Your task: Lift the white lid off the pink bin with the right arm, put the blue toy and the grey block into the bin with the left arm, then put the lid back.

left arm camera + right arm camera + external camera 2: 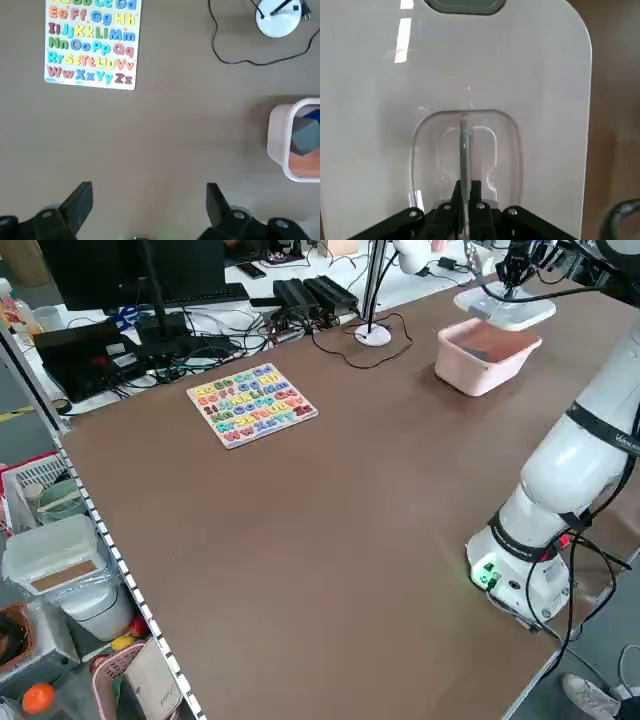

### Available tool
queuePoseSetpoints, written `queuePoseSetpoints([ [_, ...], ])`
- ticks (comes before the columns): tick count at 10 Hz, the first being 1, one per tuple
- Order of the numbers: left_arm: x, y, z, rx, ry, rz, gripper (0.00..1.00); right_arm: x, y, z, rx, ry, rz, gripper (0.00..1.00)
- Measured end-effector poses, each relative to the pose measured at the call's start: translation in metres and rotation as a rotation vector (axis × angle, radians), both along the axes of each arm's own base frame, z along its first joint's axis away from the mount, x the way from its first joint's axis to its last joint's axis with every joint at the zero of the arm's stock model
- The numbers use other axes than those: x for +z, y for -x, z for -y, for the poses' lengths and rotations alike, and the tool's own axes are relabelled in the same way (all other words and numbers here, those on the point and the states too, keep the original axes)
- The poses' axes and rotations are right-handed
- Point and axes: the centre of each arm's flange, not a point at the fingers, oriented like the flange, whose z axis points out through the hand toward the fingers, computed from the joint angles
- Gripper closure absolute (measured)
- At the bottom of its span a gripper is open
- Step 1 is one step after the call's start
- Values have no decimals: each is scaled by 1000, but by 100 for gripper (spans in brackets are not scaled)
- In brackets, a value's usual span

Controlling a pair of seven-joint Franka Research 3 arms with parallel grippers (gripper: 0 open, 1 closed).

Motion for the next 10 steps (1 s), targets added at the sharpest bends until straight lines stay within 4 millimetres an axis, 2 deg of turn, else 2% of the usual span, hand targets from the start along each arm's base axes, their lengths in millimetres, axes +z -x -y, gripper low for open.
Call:
queuePoseSetpoints([
  [2, -19, -5, -4, -47, -17, -27, 0, -21, 7, -24, 18, 16, -11, 93],
  [4, -24, -10, -26, -63, -16, -32, 0, -36, 10, -40, 20, 25, -17, 93],
  [8, -28, -12, -29, -63, -16, -40, 0, -35, 14, -56, -21, 4, -1, 93],
  [10, -30, -14, -29, -62, -16, -44, 0, -45, 15, -61, -40, 12, -4, 93],
])
